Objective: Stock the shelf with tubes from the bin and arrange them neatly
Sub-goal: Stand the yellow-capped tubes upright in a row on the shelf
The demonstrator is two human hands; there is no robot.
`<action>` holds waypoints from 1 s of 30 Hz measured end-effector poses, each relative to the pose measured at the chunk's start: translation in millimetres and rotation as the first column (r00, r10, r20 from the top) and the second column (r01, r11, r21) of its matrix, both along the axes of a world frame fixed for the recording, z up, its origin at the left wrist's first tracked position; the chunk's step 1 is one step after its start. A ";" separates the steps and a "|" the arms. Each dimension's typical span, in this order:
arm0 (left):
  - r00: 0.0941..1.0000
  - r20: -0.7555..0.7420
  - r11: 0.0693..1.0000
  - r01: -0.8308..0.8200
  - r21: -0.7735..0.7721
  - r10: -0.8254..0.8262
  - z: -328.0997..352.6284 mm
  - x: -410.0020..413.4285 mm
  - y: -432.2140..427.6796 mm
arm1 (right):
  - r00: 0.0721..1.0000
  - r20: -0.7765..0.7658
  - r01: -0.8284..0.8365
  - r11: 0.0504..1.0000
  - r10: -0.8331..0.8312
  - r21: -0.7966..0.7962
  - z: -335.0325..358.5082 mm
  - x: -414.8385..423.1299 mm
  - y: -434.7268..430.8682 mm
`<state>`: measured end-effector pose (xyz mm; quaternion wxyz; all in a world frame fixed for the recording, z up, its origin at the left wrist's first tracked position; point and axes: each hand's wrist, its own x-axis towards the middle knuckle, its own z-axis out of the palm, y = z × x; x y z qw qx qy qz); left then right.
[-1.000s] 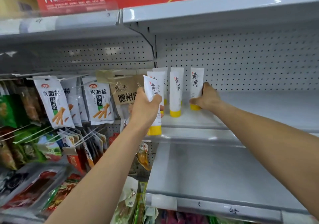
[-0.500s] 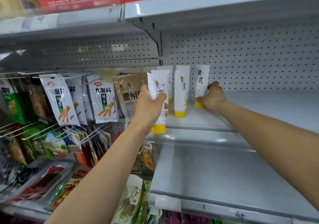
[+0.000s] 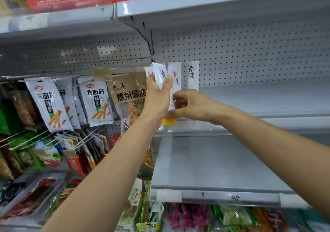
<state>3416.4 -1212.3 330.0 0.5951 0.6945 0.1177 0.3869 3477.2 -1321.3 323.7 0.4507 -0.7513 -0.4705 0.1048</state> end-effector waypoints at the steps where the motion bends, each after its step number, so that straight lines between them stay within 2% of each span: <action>1: 1.000 0.002 1.000 0.011 0.003 -0.011 0.9 -0.3 -4.0 | 0.999 0.021 0.029 0.999 -0.030 0.026 -2.4 -2.7 1.8; 5: 0.995 -0.022 0.991 0.096 0.096 -0.094 2.3 -4.5 -8.4 | 0.989 0.068 0.123 0.988 -0.130 0.098 -4.8 -5.7 -4.3; 8: 0.993 -0.103 0.937 0.086 0.338 -0.054 -1.0 -11.1 2.1 | 0.980 0.023 0.192 0.968 -0.199 0.162 -4.5 5.3 -14.1; 11: 0.972 -0.205 0.793 0.036 0.608 0.113 -11.1 -15.0 13.6 | 0.943 0.008 0.323 0.923 -0.332 0.211 -2.7 24.5 -20.9; 15: 0.907 -0.214 0.521 -0.007 0.854 0.364 -25.8 -13.7 19.0 | 0.907 -0.012 0.419 0.897 -0.421 0.143 -11.5 51.9 -22.0; 17: 0.886 -0.219 0.459 0.008 0.888 0.408 -30.7 -10.5 21.2 | 0.898 -0.026 0.439 0.892 -0.439 0.107 -18.1 61.6 -18.5; 21: 0.856 -0.220 0.400 0.017 0.916 0.467 -35.9 -1.6 24.4 | 0.894 -0.023 0.448 0.889 -0.448 0.090 -20.5 73.5 -9.9; 30: 0.844 -0.267 0.449 0.035 0.893 0.466 -40.9 12.6 19.9 | 0.905 0.031 0.423 0.904 -0.425 0.055 -19.7 86.7 -0.1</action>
